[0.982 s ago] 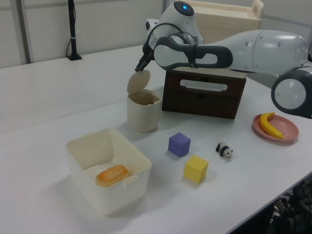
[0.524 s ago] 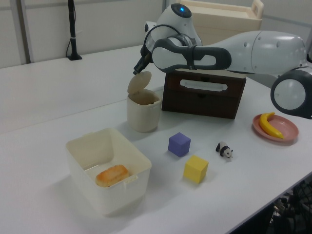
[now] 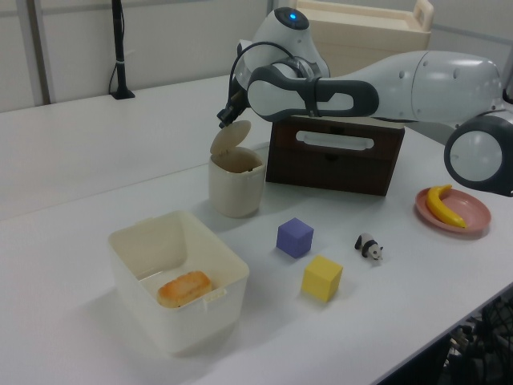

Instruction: Close the trash can

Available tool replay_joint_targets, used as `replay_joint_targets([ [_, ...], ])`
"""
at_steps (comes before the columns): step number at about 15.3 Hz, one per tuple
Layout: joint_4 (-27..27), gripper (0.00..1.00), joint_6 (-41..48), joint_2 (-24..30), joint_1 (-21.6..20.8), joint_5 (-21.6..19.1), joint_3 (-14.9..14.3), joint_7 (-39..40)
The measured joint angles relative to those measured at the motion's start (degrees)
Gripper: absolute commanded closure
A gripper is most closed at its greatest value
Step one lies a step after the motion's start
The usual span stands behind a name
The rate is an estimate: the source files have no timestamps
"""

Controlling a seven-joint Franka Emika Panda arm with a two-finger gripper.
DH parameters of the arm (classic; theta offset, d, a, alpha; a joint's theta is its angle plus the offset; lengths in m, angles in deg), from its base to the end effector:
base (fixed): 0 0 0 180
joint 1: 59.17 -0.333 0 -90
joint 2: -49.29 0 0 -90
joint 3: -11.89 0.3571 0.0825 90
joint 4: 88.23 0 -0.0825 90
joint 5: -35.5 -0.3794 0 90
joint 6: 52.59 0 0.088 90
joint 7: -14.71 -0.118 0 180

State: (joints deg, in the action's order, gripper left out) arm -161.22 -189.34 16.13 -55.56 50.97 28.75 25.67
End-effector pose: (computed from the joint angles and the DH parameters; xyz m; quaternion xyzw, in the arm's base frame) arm 0.7770 0.1111 0.5169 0.9335 0.2261 0.2755 0.0401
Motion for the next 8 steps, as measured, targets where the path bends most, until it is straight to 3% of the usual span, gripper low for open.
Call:
replay_joint_targets([
  [8, 0.1, 1.00, 0.0, 0.0, 0.1, 0.8, -0.8, -4.2],
])
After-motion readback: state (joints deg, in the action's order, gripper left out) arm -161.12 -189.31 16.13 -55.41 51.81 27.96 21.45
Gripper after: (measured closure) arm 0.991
